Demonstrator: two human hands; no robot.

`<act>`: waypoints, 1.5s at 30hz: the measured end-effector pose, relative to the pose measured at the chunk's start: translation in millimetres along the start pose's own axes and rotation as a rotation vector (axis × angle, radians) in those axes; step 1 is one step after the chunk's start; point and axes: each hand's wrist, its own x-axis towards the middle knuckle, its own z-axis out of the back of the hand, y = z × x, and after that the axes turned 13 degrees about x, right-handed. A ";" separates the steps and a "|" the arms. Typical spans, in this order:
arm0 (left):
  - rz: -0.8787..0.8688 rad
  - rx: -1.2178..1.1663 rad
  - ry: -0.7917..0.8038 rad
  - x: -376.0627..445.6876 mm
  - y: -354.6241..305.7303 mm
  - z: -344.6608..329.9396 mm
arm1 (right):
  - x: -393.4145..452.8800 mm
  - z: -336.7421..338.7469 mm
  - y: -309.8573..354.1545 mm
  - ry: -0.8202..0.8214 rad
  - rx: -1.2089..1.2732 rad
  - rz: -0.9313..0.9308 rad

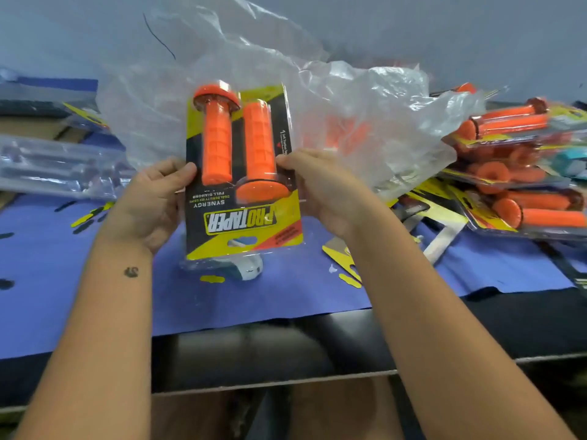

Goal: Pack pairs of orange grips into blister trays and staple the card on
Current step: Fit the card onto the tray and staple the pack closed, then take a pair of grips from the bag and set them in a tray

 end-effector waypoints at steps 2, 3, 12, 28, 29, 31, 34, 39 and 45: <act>-0.064 -0.064 0.035 1.3 -11.5 -19.8 | -8.8 16.0 8.4 -0.042 0.010 0.093; -0.078 -0.069 0.050 1.8 -17.6 -35.7 | -13.0 25.5 13.6 -0.073 0.017 0.145; 0.189 -0.121 0.308 13.6 -37.5 -185.9 | -47.7 132.0 73.6 -0.389 0.014 0.362; -0.087 0.195 0.216 39.5 -64.1 -217.5 | 66.2 181.8 152.0 -0.753 0.218 0.401; -0.106 0.215 0.192 35.3 -57.5 -205.7 | 66.2 173.0 138.5 -0.863 0.090 0.448; -0.126 0.246 0.089 27.9 -43.6 -177.6 | 54.0 142.2 106.0 -0.988 -0.128 0.618; -0.153 0.358 -0.190 18.9 -21.7 -130.9 | 26.3 81.4 47.2 -0.917 -0.306 0.938; -0.044 0.393 -0.572 12.6 5.5 -59.7 | -0.3 -14.0 -40.6 -0.139 -0.758 1.012; 0.119 0.547 -0.692 11.4 31.0 15.0 | 4.4 -65.0 -90.5 0.417 -1.284 0.383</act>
